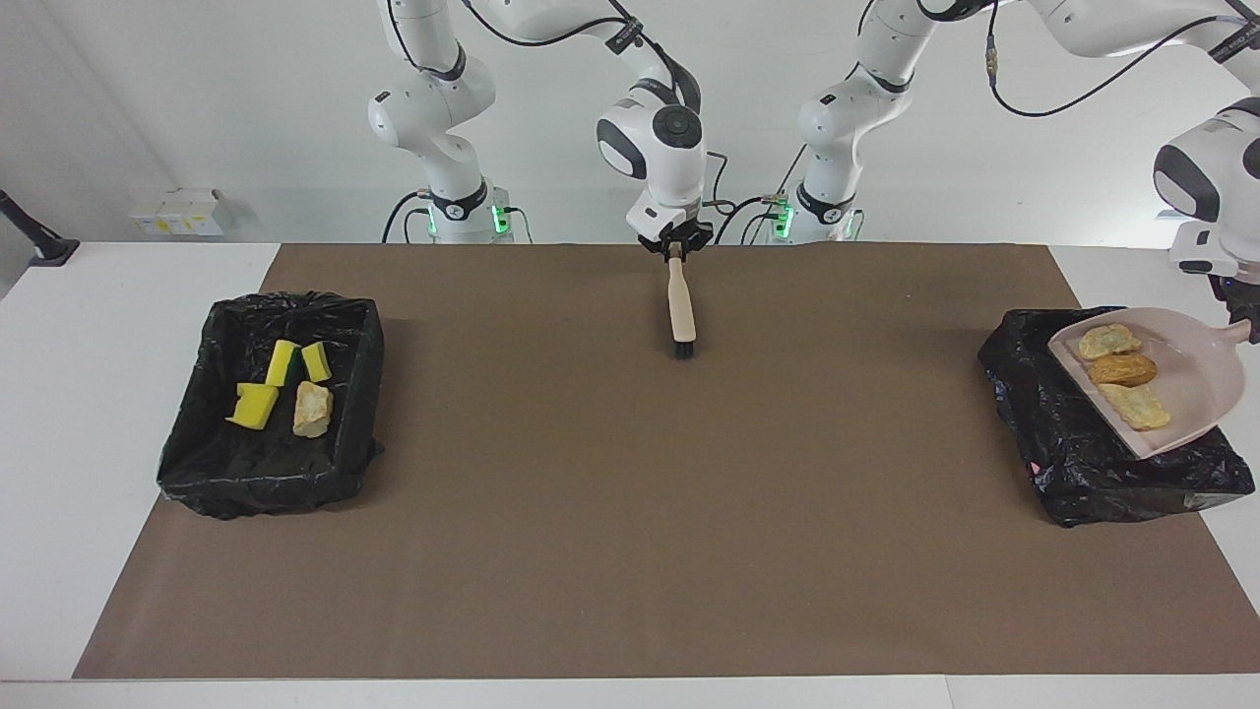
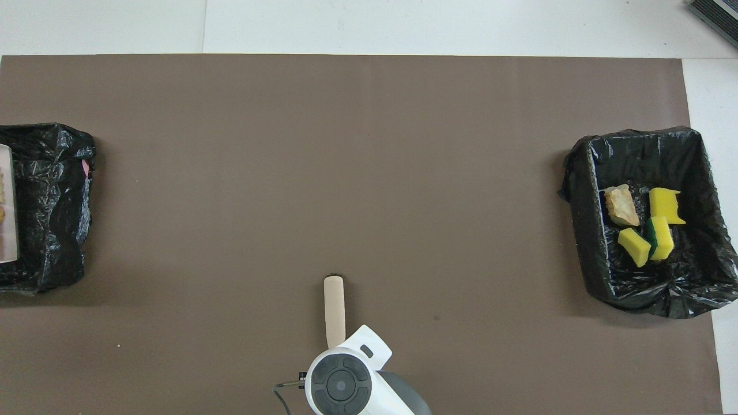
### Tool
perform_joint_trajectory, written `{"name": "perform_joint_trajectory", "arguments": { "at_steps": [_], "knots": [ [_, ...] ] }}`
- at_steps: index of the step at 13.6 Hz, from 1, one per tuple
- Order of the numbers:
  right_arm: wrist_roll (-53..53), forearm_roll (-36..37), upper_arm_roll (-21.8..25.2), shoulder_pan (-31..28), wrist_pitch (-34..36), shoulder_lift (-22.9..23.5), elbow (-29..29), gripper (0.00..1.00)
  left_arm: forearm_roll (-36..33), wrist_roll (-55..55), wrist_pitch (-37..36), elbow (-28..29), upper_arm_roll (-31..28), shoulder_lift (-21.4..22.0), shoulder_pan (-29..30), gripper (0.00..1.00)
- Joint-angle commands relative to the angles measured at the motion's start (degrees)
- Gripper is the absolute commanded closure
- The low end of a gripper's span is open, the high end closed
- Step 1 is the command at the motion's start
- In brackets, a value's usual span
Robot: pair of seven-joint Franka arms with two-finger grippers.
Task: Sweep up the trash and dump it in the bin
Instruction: 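Tilt the dustpan over the bin while the right gripper sets the brush down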
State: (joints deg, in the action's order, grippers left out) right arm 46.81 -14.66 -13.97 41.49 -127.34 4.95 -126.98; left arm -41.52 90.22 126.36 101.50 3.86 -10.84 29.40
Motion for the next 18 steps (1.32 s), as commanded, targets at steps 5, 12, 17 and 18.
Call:
{"name": "perform_joint_trajectory", "arguments": {
  "at_steps": [5,12,17,18],
  "knots": [
    [-0.9,2.9,0.3,-5.1,11.6,-1.2,8.3,0.00,-15.0,-4.2,-7.6,-3.7,0.2,-0.6,-2.8,1.00],
    [-17.2,9.2,0.5,-16.7,22.9,-2.8,17.2,0.00,-21.0,-4.6,-10.4,-7.1,0.3,-0.3,-4.4,1.00],
    [-27.8,13.9,0.6,-25.2,24.0,-2.9,20.0,0.00,-11.0,-4.6,-15.9,-7.7,1.6,2.8,-7.5,1.00],
    [-30.7,14.0,0.6,-27.4,24.1,-2.9,20.5,0.00,-7.9,-4.8,-17.9,-7.7,1.5,2.8,-9.9,1.00]
  ]
}}
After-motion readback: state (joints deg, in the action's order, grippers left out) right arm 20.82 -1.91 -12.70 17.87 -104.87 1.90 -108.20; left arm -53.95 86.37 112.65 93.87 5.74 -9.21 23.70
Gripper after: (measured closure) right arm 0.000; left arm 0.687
